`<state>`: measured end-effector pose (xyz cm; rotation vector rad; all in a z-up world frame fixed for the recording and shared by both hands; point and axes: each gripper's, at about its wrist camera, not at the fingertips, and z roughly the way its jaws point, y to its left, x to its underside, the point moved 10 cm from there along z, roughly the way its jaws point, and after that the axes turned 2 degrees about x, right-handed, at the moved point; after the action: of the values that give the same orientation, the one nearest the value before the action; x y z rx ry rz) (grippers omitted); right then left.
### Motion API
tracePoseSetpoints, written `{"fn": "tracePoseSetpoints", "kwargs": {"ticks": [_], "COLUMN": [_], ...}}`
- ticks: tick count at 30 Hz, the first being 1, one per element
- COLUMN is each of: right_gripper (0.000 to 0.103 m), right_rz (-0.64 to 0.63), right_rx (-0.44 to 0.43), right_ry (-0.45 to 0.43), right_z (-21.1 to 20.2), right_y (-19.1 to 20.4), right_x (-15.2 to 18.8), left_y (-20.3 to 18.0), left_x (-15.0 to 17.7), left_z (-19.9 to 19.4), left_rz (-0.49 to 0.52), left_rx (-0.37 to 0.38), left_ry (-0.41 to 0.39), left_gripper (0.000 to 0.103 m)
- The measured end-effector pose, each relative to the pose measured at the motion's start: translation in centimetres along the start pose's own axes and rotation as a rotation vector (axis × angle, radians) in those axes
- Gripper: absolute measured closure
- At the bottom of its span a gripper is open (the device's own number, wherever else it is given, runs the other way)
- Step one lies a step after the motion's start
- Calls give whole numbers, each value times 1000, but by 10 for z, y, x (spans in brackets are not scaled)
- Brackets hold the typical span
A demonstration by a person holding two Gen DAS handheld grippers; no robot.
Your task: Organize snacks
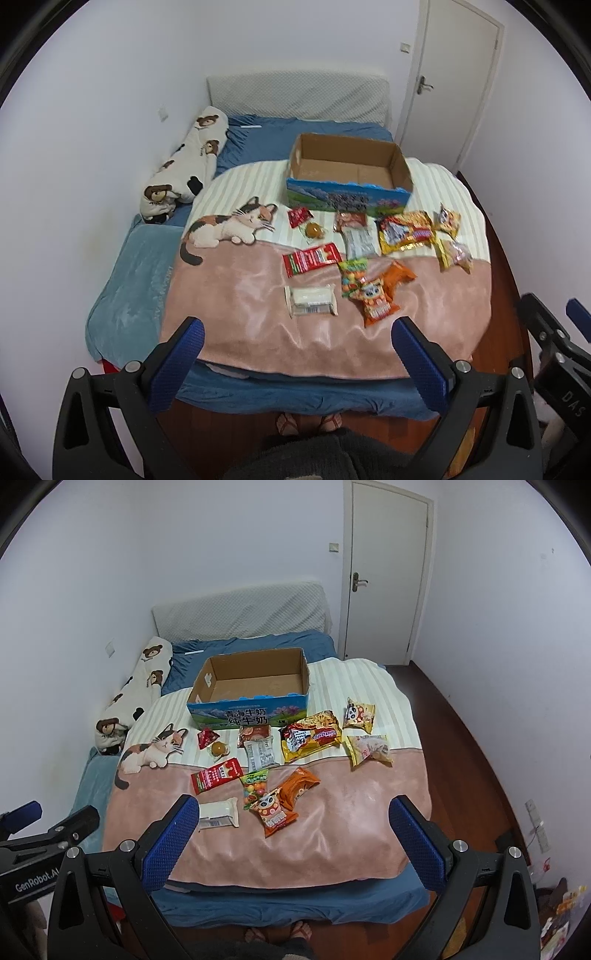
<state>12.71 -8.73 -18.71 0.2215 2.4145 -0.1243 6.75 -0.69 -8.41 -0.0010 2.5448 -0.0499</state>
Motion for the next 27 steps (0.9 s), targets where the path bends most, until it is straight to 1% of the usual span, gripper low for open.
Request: {"fn": "tracePoseSetpoints", "kwargs": {"ticks": [2,3,6,9,10,14,16,18,19,23,27], "right_gripper": [0,0,0,0,0,0,0,0,0,0,0], "right_rz": [17,33,60,95,104,164,204,249,287,411,532], "right_rx": [-2,-10,-29,-44,-46,-53,-58,-83,-84,-91,-95], "right_ry": [23,42,97,173,193,302,356,394,422,473,501], "right_z": [18,34,71,123,138,207,240,271,293,344,390], "right_y": [-5,-8,-12,-20,-25,-42,-50,-53,-57,-61,-54], "right_x": [-2,-3,-2,4,6,16,19,20,20,16,7], "left_y": [3,6,12,19,21,21,23,24,25,29,30], "left_x": [-5,-8,-13,-14,-14,-16,-17,-19,-20,-27,-40], "left_z": [11,21,49,86,103,150,175,197,208,247,285], "left_rz": [-14,-21,-29,-35,-42,-72,-85,-102,-107,-109,-89], "left_rx": [-14,-32,-62,-101,-117,-133,-150,-153,-157,-185,-199], "left_ry": [-9,-11,2,38,63,116,139,162,173,209,240], "left_gripper": [0,0,0,0,0,0,0,0,0,0,0]}}
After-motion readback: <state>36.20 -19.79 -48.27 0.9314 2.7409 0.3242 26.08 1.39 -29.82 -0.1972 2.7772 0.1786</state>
